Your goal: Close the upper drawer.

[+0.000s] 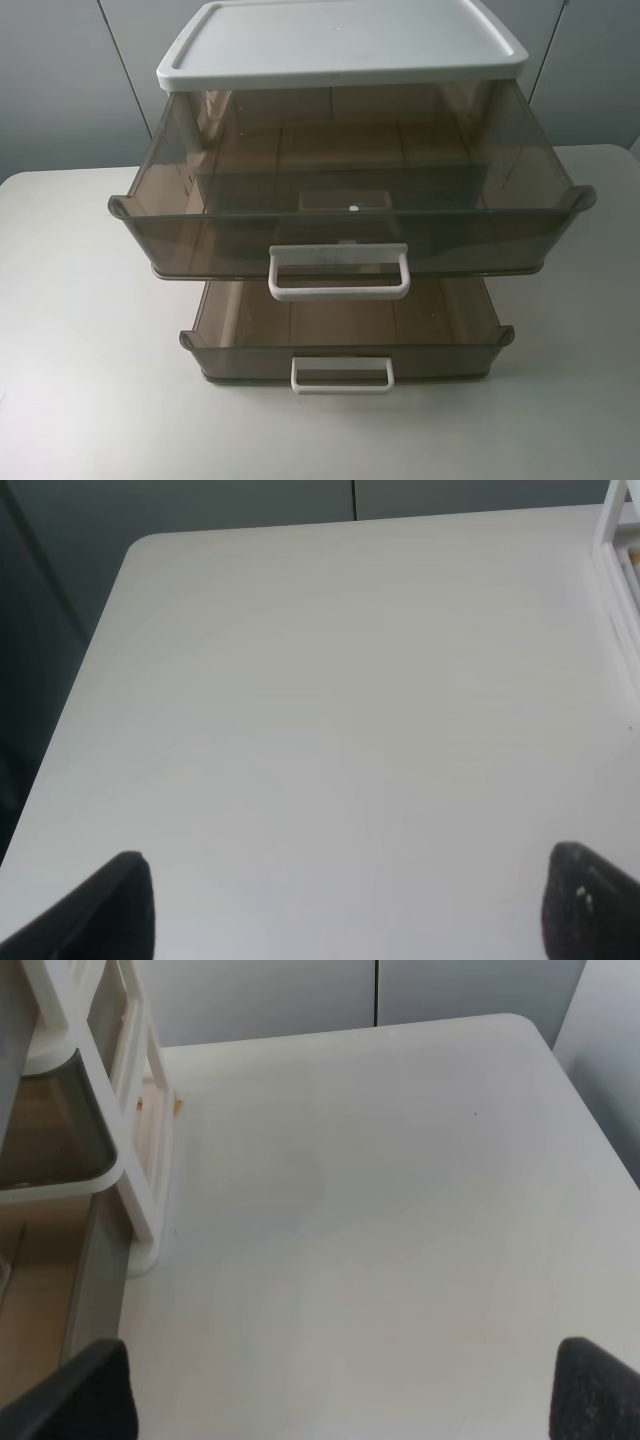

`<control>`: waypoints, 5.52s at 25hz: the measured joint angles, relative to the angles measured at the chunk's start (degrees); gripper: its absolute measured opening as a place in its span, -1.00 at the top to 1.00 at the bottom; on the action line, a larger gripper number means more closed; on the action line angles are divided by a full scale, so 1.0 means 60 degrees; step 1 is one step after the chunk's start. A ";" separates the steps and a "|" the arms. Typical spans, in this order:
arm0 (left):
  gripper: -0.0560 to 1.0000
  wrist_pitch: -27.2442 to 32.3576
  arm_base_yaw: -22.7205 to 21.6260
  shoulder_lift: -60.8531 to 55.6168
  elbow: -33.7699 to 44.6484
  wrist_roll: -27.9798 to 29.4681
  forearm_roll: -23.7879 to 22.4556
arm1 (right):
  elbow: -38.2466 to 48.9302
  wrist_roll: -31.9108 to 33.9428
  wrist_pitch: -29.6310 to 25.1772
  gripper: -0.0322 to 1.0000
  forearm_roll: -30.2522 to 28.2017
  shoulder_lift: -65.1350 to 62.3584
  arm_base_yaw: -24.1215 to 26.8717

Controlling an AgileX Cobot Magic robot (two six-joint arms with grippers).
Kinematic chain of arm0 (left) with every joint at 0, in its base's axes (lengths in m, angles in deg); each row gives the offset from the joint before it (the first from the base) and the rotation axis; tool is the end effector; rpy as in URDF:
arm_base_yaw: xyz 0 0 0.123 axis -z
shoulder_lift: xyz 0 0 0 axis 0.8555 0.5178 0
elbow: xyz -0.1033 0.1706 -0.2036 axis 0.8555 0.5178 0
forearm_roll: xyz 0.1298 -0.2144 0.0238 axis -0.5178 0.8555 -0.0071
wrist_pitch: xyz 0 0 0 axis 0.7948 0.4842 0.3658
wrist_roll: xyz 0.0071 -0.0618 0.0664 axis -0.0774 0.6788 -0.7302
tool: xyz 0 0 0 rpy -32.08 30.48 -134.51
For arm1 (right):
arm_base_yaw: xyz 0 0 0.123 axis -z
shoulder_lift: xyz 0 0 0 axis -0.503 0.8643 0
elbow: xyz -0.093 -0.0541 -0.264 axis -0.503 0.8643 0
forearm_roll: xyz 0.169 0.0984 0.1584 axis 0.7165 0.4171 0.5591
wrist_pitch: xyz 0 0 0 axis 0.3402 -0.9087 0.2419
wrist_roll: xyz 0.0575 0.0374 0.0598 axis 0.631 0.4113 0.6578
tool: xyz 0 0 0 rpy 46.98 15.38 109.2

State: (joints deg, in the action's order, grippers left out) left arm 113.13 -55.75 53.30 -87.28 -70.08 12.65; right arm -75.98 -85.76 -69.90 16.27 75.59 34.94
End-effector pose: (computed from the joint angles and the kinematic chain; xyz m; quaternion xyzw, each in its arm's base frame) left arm -0.0071 0.0127 0.2797 -0.0138 0.8523 0.0430 0.5212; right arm -0.0078 -0.0003 0.2784 0.0534 0.8556 -0.0167 0.5146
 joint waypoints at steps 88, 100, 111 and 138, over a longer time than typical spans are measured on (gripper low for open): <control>-0.51 0.0000 0.0000 0.0000 0.0000 0.0000 0.0000 | -0.5604 -0.4407 0.0915 -0.28 -0.0230 1.3320 -1.0888; -0.51 0.0000 0.0000 0.0000 0.0000 0.0000 0.0000 | -0.5622 -0.3464 0.1768 -0.28 -0.2265 1.3198 -1.0888; -0.51 0.0000 0.0000 0.0000 0.0000 0.0000 0.0000 | -0.6189 -0.3970 -0.0145 -0.28 0.0721 1.2749 -1.1151; -0.51 0.0000 0.0000 0.0000 0.0000 0.0000 0.0000 | -0.6189 -0.4432 0.2930 -0.28 -0.1841 1.4973 -0.9263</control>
State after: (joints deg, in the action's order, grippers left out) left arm 113.13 -55.75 53.30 -87.28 -70.08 12.65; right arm -113.11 -112.35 -52.32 5.23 165.43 -20.64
